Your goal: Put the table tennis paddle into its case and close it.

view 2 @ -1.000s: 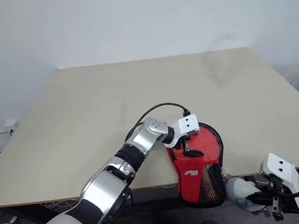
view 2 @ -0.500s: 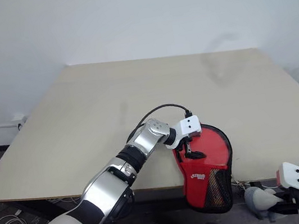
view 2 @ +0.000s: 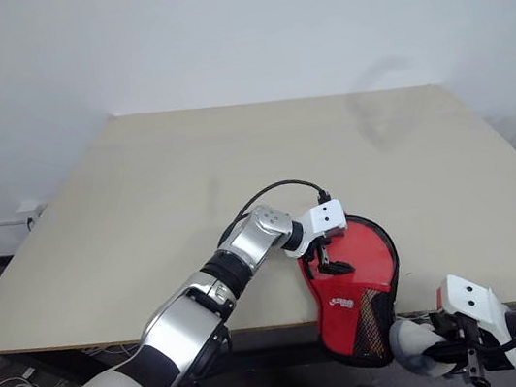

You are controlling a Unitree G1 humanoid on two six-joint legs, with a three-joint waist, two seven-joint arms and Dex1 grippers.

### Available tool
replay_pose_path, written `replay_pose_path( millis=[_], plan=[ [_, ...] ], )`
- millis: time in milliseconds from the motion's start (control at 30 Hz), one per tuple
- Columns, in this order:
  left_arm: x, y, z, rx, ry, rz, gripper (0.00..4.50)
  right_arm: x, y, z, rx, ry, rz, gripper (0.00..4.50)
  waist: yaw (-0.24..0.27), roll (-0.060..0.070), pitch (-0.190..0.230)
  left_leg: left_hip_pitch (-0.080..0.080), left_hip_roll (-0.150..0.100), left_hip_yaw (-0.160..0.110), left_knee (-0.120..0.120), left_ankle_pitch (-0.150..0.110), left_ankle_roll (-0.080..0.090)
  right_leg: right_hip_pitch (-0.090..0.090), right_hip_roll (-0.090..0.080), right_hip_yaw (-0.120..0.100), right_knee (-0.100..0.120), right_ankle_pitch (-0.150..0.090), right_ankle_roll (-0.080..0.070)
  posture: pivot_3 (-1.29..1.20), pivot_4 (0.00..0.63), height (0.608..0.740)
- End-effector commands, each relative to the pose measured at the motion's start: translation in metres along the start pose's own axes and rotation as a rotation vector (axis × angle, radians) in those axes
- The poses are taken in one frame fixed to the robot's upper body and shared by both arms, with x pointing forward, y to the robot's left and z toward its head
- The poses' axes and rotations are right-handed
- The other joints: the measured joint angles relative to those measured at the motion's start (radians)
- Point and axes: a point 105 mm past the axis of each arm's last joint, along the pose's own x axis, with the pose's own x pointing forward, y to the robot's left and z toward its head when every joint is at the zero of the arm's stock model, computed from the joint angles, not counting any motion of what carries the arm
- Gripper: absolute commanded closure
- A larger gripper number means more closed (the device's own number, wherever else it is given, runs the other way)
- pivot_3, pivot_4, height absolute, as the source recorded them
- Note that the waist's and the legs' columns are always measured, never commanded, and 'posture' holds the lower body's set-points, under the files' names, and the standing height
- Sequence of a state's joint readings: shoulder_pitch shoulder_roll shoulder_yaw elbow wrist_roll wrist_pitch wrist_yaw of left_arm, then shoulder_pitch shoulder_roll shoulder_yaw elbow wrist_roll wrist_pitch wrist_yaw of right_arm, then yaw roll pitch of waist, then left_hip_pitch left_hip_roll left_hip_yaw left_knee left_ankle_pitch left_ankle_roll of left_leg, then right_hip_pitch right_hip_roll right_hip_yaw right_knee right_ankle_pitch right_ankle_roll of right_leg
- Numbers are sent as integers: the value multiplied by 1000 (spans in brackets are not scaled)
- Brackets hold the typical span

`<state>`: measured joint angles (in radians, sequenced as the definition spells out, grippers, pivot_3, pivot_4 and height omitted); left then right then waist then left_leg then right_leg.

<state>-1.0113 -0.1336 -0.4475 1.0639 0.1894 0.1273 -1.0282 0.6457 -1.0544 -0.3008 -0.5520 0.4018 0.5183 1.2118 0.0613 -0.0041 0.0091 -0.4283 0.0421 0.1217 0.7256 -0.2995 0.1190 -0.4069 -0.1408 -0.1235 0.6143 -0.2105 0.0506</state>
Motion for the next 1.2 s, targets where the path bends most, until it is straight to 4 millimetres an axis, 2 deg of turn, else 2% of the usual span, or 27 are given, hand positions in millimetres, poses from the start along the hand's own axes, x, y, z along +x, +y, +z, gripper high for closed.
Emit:
replay_pose_path(
  millis=[33,233,367,500,600,733,867,967,1067,1200],
  plan=[
    [6,-10,-39,-45,163,-25,0,0,20,-6,-49,53,105,4328,-1,0,0,0,0,0,0,0,0,0,0,0,0,0,0,0,0,724],
    [7,-11,-40,-47,161,-31,0,-13,13,-13,-63,98,88,4328,-3,0,-1,0,0,0,4,0,0,1,0,0,1,0,1,0,0,724],
    [7,-11,-41,-46,164,-26,0,-16,20,-15,-76,116,120,4328,-2,0,-1,0,1,0,4,-1,0,0,-1,0,2,0,1,0,0,724],
    [7,-11,-40,-53,160,-25,0,-18,21,-4,-76,73,112,4328,-2,0,-1,0,1,0,4,-1,0,0,0,0,2,0,1,0,0,724],
    [7,-12,-43,-51,165,-27,0,-19,21,0,-73,59,104,3397,-2,0,-1,0,1,0,5,-1,0,0,-1,0,3,0,1,0,0,724],
    [6,-11,-44,-51,168,-24,0,-21,13,5,-66,32,68,1910,-3,0,-1,0,1,0,5,-1,0,0,-1,0,3,0,1,0,0,724],
    [4,-9,-44,-52,169,-17,0,-30,-4,25,-67,-54,-20,454,-5,0,-1,0,1,0,5,-1,0,0,-1,0,4,0,1,0,0,724],
    [1,-7,-45,-52,169,-10,0,-44,-16,48,-45,-181,-85,454,-6,0,-1,0,1,0,6,-1,0,0,-1,0,5,1,0,0,0,724],
    [-1,-4,-45,-58,165,0,0,-52,-23,59,-25,-250,-124,454,-6,0,-1,0,1,0,6,-1,0,0,-1,0,5,1,0,0,0,724],
    [-8,3,-46,-86,143,27,0,-66,-48,79,36,-405,-239,454,-13,0,-1,0,1,1,6,-1,0,-1,-1,0,5,1,0,0,0,724]
  ],
)
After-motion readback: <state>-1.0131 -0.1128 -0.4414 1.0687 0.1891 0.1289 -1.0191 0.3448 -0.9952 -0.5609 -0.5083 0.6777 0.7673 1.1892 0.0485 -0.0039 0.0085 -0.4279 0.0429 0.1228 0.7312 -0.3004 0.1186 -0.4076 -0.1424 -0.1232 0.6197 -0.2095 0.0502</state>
